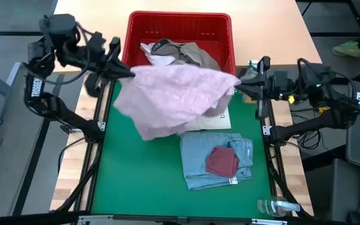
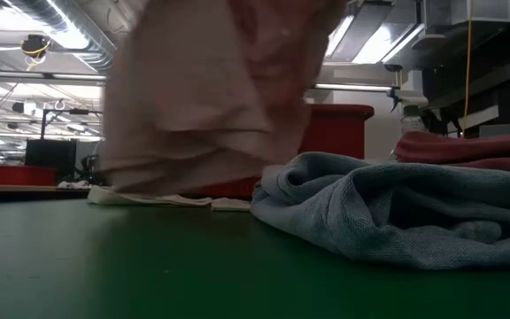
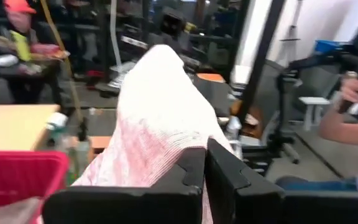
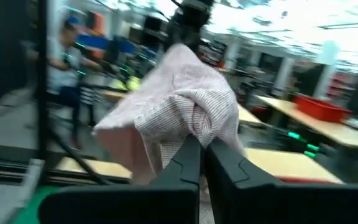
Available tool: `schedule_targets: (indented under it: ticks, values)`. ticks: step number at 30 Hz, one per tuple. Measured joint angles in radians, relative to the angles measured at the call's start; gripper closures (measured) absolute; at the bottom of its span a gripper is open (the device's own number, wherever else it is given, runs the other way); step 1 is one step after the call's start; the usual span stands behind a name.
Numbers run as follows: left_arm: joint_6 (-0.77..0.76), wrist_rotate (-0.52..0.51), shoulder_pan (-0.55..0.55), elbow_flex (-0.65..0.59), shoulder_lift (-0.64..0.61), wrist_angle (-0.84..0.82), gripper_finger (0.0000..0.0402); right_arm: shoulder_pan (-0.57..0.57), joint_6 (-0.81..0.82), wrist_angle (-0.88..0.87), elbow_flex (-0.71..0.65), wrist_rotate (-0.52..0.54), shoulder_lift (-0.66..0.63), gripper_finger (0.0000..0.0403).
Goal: Fold Laundry from Bin
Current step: Fold the pink shirt from the red laundry basket
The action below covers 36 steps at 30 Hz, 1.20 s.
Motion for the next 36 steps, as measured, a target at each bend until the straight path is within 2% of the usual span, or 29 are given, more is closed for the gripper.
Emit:
schedule_targets:
  ticks: [6, 9, 13, 21, 28, 36]
  values:
    - [-0.055, -0.006, -0.132, 0.000, -0.030, -0.081, 0.0401, 0.001, 0.093, 0.028, 0.000, -0.228, 0.002, 0.0398]
    - [-0.055, -0.007, -0.209, 0.000, -0.033, -0.114, 0.0401, 0.037, 0.127, 0.056, -0.001, -0.273, 0.011, 0.0396]
    - [-0.058, -0.028, -0.313, 0.000, -0.032, -0.127, 0.0401, 0.122, 0.128, 0.116, -0.001, -0.276, 0.025, 0.0396]
    - [-0.111, -0.192, -0.492, 0.000, -0.035, -0.135, 0.0401, 0.326, 0.132, 0.312, -0.001, -0.267, 0.079, 0.0393]
    - [-0.163, -0.305, -0.610, 0.000, -0.042, -0.132, 0.0401, 0.454, 0.163, 0.508, -0.001, -0.257, 0.156, 0.0392]
    - [-0.288, -0.332, -0.741, -0.001, -0.018, -0.164, 0.0401, 0.574, 0.162, 0.519, 0.070, -0.151, 0.218, 0.0391]
